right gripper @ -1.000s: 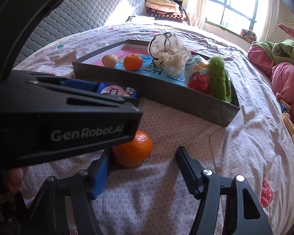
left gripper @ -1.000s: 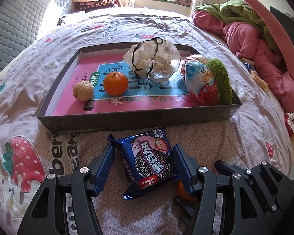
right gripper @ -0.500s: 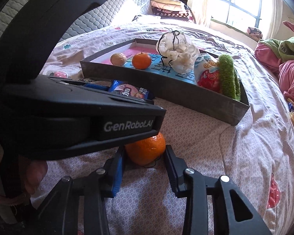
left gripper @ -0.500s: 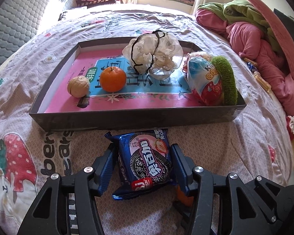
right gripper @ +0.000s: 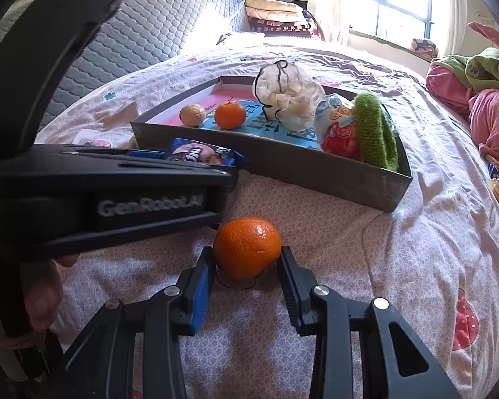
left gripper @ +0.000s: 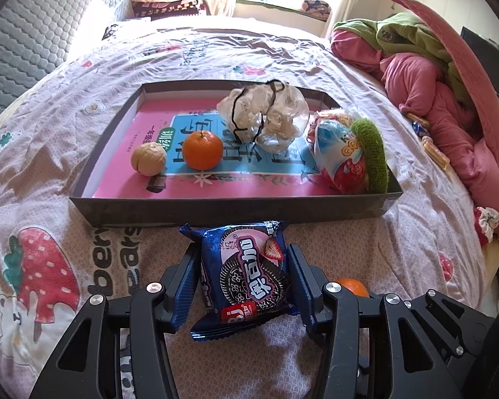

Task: Organize objects
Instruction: 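Close the left gripper on the snack packet while the right closes on the orange, then lift the snack packet with the left gripper while the right carries the orange over the tray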

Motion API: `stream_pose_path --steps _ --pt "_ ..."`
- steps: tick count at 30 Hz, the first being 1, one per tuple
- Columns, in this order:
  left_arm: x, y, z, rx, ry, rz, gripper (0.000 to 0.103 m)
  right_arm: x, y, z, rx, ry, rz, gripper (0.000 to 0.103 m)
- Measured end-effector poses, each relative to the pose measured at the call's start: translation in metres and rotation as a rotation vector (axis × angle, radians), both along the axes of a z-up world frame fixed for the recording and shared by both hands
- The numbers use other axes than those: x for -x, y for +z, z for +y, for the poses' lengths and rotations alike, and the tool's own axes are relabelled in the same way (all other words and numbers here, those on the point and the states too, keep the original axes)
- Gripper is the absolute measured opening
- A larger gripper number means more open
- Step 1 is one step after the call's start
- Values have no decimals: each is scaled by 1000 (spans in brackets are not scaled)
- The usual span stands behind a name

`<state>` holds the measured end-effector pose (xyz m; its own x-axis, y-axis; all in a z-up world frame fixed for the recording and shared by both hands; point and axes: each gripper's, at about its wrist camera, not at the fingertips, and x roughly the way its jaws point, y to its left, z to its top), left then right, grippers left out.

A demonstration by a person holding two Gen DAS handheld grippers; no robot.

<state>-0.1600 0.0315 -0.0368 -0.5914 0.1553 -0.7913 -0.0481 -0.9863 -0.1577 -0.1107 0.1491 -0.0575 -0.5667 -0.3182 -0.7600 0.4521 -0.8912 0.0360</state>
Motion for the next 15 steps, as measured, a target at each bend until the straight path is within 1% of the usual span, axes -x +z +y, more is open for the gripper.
stream_pose_path --steps 10,15 --pt "-17 28 -15 25 22 75 53 2 21 4 19 -24 86 39" --pt "-24 41 -22 28 30 100 53 3 31 7 23 -30 109 39"
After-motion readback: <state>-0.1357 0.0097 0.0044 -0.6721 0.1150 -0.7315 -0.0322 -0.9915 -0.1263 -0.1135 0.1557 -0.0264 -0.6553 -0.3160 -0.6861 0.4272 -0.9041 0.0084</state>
